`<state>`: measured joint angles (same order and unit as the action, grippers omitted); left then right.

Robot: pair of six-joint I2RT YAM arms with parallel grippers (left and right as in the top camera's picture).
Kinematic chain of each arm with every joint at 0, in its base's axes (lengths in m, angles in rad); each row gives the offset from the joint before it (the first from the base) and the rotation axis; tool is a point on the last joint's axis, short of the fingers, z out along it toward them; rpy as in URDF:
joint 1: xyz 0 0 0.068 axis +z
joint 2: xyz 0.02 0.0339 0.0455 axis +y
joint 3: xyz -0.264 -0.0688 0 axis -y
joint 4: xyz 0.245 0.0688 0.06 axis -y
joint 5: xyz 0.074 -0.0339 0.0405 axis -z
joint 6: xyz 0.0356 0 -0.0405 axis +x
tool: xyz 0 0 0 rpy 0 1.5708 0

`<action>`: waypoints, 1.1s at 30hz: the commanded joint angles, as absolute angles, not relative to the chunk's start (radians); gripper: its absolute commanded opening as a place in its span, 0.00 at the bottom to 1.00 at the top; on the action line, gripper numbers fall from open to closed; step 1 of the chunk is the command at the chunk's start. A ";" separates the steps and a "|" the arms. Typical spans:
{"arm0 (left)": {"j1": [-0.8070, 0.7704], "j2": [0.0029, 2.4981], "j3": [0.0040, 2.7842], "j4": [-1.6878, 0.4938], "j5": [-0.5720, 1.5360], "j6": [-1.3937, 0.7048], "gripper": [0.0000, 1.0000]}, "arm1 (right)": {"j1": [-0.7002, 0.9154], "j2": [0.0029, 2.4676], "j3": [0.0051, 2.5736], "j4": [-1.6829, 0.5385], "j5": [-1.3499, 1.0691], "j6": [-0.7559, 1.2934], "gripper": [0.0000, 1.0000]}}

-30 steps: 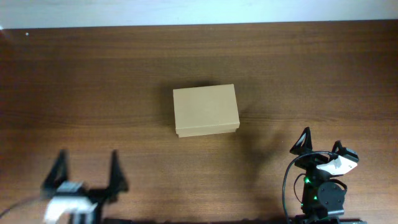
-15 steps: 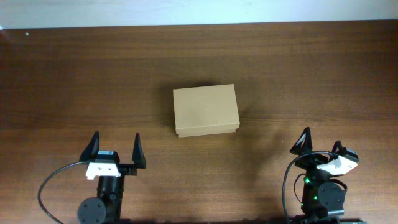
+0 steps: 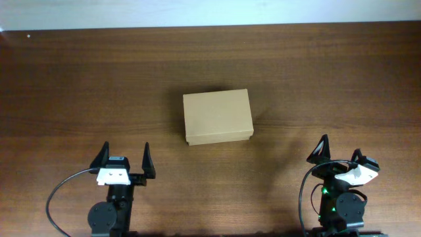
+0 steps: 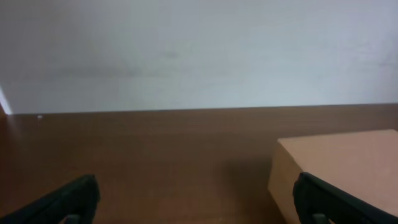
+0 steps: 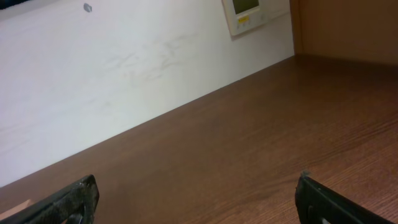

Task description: Pack container

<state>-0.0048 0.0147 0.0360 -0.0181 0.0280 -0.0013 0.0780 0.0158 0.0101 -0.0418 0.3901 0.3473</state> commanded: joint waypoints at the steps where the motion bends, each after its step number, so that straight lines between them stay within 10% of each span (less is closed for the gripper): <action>1: 0.001 0.006 0.019 -0.019 0.046 -0.004 1.00 | 0.071 0.009 0.006 -0.049 0.384 0.350 0.99; 33: 0.001 0.007 0.009 -0.076 0.046 -0.004 0.99 | 0.071 0.009 0.006 -0.049 0.384 0.350 0.99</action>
<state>-0.0048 0.0147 0.0166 -0.0750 0.0311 -0.0013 0.0780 0.0158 0.0101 -0.0418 0.3901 0.3477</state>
